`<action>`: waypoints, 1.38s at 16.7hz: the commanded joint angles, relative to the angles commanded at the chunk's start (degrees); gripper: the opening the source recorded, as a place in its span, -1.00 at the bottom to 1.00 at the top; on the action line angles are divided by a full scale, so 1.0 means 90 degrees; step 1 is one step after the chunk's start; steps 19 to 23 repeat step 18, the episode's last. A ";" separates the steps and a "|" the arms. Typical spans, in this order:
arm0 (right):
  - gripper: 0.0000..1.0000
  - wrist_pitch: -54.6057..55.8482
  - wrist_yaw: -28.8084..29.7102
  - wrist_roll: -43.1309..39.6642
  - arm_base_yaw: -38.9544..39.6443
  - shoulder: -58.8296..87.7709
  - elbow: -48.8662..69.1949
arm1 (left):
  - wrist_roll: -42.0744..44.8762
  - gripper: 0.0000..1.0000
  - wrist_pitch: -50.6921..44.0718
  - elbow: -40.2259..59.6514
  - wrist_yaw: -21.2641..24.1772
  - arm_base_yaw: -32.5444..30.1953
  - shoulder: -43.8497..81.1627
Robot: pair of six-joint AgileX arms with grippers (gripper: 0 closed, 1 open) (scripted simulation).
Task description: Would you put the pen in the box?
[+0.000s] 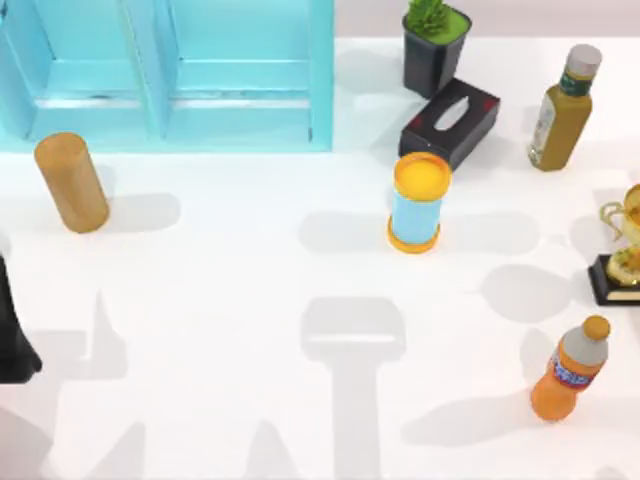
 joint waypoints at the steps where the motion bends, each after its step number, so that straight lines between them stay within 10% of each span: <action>1: -0.70 0.0000 0.0000 0.0000 0.0000 0.0000 0.0000 | 0.0000 1.00 0.0000 0.0000 0.0000 0.0000 0.0000; 12: 0.96 0.0000 0.0000 0.0000 0.0000 0.0000 0.0000 | 0.0000 1.00 0.0000 0.0000 0.0000 0.0000 0.0000; 23: 1.00 0.0000 0.0000 0.0000 0.0000 0.0000 0.0000 | 0.0000 1.00 0.0000 0.0000 0.0000 0.0000 0.0000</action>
